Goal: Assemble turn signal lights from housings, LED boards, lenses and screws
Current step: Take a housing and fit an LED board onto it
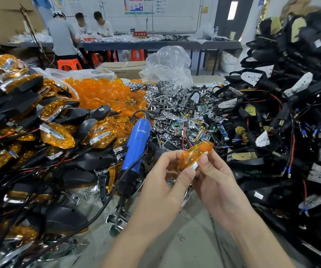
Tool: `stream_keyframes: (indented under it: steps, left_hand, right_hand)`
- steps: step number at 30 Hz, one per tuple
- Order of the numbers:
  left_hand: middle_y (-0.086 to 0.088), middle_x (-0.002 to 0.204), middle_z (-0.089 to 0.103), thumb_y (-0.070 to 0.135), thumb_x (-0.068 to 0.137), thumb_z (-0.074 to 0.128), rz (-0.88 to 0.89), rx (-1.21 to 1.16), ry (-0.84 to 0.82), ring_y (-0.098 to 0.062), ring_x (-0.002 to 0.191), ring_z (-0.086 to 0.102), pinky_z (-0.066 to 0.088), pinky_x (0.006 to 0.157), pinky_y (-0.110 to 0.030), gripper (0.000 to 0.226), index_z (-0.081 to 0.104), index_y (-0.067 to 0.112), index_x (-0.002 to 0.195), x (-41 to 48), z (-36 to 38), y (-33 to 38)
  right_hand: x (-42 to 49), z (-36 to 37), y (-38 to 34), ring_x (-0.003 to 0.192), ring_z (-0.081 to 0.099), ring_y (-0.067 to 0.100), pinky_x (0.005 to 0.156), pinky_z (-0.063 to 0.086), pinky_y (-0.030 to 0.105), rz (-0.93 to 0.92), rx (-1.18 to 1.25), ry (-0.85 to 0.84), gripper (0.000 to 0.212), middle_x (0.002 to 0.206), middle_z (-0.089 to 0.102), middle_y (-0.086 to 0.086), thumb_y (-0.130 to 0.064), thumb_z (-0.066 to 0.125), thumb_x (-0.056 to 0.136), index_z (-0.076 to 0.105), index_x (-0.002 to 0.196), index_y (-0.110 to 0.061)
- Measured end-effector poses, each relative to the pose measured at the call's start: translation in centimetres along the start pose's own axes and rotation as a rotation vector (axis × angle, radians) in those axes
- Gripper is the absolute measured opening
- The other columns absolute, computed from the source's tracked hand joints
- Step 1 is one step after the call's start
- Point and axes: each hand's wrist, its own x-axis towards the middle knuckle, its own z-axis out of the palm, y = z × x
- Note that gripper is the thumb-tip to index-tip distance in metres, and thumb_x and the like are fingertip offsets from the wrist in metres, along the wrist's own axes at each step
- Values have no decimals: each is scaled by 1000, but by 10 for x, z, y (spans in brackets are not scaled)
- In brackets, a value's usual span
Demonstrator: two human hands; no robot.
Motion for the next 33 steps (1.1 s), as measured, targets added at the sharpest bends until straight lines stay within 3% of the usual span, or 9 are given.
stream_keyframes:
  steps: [5,11,16,29,33]
  left_hand:
    - [8,109,73,28,90,67,-25,-28,19,-18,104,67,50,96,-53,24,66,40,110,2,1,2]
    - [8,109,74,26,87,69,-37,-64,25,-16,106,68,52,97,-49,27,69,43,108,4,2,1]
    - [7,107,74,25,86,69,-51,-70,28,-18,103,68,52,96,-49,27,70,42,106,5,1,0]
    - [8,108,73,27,86,69,-58,-57,23,-16,104,67,52,97,-48,27,69,42,108,5,-1,1]
    - [8,109,73,27,87,69,-59,-52,14,-16,104,67,52,96,-46,27,69,42,109,5,0,1]
  right_hand:
    - [0,1,-1,99,70,25,89,59,34,-2,2,7,48,106,73,13,-30,71,82,57,119,-3]
    - [1,-1,-1,104,68,29,100,54,47,8,-10,2,44,111,72,16,-29,70,84,60,119,-4]
    - [1,1,-1,100,70,27,90,59,40,3,19,-2,45,107,72,15,-27,71,83,59,119,-3]
    - [0,3,-2,99,70,24,93,57,37,0,18,46,24,106,72,13,-16,65,90,64,112,-4]
    - [0,4,-3,96,70,25,90,57,37,9,16,52,27,104,72,14,-19,61,88,63,111,-4]
